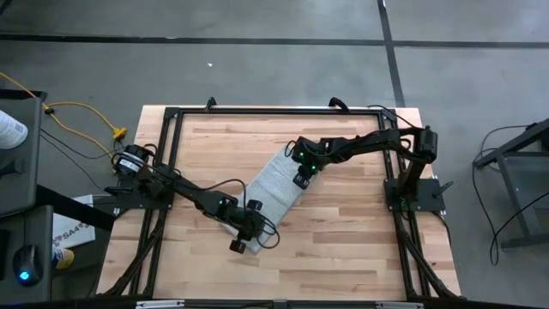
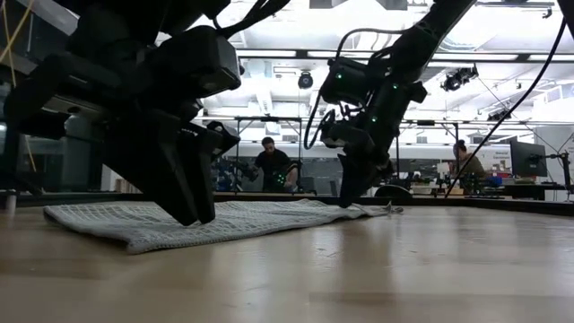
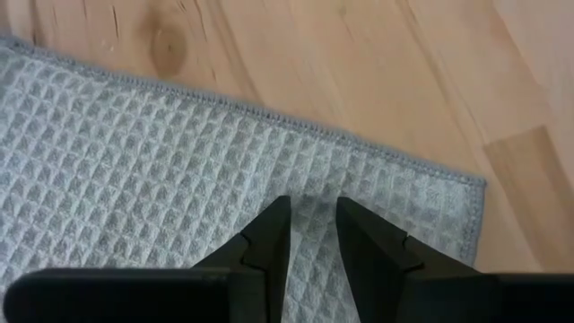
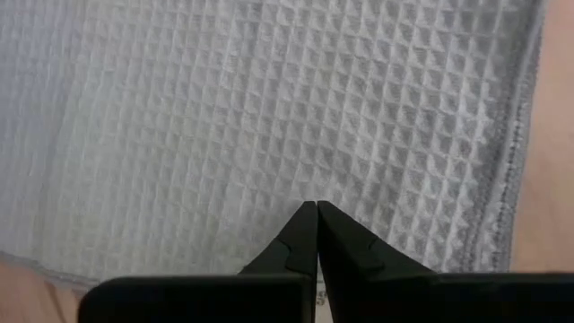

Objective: Fold microfiber towels
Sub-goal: Fold the gray towel

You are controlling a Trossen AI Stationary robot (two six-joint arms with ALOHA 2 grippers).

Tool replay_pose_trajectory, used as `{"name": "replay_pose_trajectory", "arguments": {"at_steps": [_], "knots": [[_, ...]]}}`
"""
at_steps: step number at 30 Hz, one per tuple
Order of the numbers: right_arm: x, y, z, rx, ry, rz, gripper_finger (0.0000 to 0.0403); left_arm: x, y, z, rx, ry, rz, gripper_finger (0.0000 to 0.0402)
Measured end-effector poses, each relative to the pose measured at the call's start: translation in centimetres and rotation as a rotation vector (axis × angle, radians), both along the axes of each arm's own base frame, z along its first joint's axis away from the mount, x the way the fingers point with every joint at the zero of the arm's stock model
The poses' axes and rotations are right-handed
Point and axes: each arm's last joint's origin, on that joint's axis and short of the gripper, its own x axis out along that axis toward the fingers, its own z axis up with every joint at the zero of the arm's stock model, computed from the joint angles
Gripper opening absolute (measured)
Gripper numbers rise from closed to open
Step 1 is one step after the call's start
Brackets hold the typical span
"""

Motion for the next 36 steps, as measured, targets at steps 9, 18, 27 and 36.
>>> {"name": "replay_pose_trajectory", "arguments": {"at_steps": [9, 18, 27, 36], "knots": [[-0.1, -0.7, -0.7, 0.01, 0.022, -0.006, 0.0002, 0.2, -0.1, -0.5, -0.012, 0.006, -0.007, 0.0095], [-0.3, -1.9, -1.3, 0.028, 0.018, 0.006, 0.0002, 1.2, -0.7, -1.6, -0.107, -0.025, -0.047, 0.0095], [-1.0, -4.1, -1.4, 0.069, -0.025, 0.015, 0.0002, 1.6, 0.0, -1.5, -0.116, -0.055, -0.055, 0.0095], [-0.7, -4.9, -0.9, 0.047, -0.09, 0.092, 0.0002, 5.1, 0.0, -1.4, -0.106, -0.071, -0.138, 0.0095]]}}
